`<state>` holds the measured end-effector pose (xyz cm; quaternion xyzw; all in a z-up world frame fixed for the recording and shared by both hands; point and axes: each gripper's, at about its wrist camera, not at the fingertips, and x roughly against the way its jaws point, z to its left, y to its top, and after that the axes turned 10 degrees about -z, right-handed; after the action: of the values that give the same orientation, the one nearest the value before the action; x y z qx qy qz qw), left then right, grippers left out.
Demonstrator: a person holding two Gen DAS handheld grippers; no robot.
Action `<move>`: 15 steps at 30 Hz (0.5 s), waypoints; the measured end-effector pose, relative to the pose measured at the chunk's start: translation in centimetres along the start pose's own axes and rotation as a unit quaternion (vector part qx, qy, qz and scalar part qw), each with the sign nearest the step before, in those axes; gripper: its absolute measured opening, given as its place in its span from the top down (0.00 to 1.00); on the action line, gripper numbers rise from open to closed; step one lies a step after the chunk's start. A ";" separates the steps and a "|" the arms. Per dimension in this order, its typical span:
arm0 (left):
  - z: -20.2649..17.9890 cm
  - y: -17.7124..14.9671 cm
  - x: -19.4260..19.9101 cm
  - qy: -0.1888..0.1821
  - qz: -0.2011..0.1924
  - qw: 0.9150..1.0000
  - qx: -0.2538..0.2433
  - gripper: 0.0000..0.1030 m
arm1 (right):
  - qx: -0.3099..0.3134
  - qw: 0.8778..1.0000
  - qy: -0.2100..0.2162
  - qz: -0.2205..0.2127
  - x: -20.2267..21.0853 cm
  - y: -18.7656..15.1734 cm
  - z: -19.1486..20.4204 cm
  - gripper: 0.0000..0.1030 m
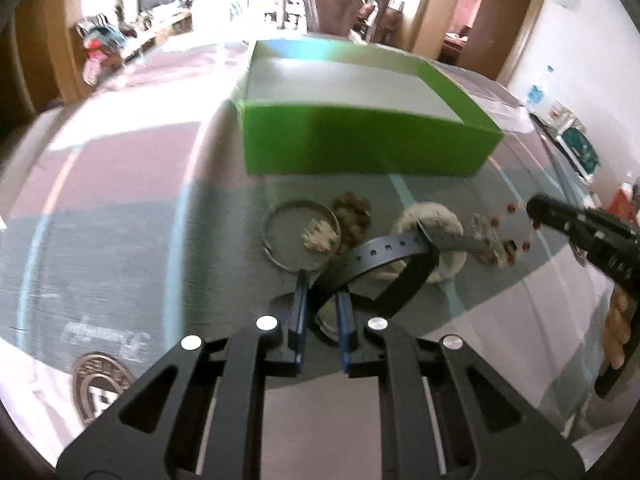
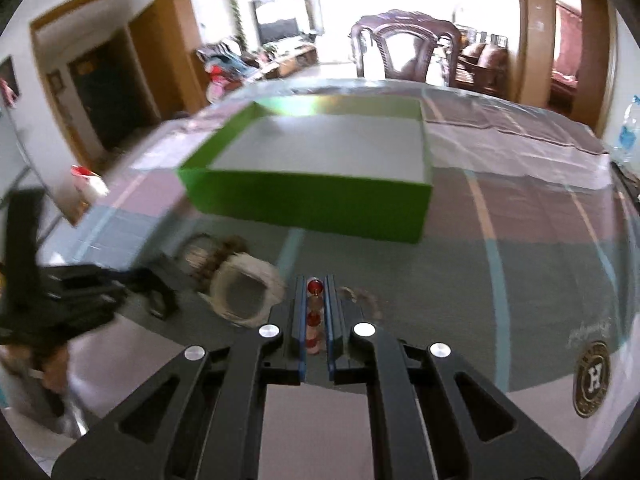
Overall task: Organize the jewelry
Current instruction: 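Drop the watch into the green box with the left tool while the right drops the bracelet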
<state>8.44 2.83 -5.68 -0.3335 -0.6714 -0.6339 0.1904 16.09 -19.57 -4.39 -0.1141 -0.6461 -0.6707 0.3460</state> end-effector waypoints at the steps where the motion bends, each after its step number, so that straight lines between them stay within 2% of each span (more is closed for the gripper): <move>1: -0.1 0.4 0.5 0.002 -0.009 1.000 -0.004 0.87 | -0.001 1.000 -0.001 0.000 0.0 0.1 -0.2 0.92; 7: -0.4 4.7 2.8 0.016 -0.054 0.998 -0.027 0.88 | 0.017 0.999 -0.013 -0.039 1.7 3.8 0.0 0.92; 12: -0.2 10.5 4.2 0.048 -0.103 0.993 -0.041 0.88 | 0.025 0.994 -0.043 -0.093 2.8 8.7 -0.3 0.92; 15: -0.4 14.2 3.6 0.053 -0.120 0.991 -0.039 0.88 | 0.028 0.991 -0.058 -0.117 1.9 11.6 -0.7 0.92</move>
<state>15.63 2.77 7.05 -0.2240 -0.6701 -0.6947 0.1348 21.96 -19.96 5.78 -0.0662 -0.6926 -0.6803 0.2302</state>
